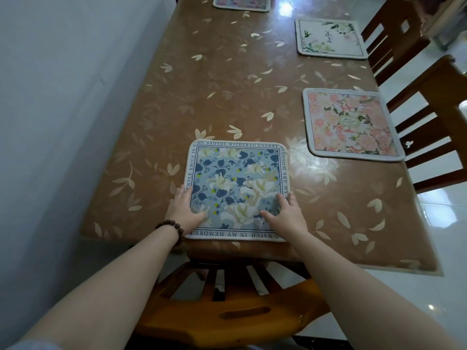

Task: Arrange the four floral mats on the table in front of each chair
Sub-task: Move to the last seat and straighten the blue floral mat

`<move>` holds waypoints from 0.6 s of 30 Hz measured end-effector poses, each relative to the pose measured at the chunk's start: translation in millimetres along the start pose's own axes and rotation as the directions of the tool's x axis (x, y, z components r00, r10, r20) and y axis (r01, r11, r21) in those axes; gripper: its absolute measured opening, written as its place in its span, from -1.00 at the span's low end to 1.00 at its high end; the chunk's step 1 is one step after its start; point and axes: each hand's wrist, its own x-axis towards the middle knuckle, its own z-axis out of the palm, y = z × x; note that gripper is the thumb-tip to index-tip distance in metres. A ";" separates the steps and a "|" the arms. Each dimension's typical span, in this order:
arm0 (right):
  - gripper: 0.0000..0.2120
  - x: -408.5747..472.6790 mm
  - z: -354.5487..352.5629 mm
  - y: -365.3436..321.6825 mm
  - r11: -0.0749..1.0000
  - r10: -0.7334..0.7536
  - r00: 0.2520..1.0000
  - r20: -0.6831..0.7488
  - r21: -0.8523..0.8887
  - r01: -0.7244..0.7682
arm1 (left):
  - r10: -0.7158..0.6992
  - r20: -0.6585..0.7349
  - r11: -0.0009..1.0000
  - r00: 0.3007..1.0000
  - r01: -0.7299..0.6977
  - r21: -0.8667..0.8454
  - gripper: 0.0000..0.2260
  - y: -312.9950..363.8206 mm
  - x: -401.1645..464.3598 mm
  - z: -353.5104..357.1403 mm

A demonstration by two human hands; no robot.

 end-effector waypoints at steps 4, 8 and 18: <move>-0.20 -11.3 7.2 7.6 1.000 -0.004 1.000 -0.018 0.006 0.004 | 0.031 0.000 0.999 1.000 -0.031 0.039 -0.23 -2.8 -5.4 5.2; -0.10 -16.9 5.8 9.0 0.998 0.004 1.000 -0.001 0.061 -0.004 | 0.039 0.032 0.995 0.999 -0.042 0.094 -0.09 -7.7 -10.1 9.4; 0.33 -42.7 12.0 16.3 0.965 -0.061 0.994 0.092 -0.250 0.082 | -0.011 0.109 0.951 0.994 -0.024 0.309 0.30 -10.5 -39.3 30.0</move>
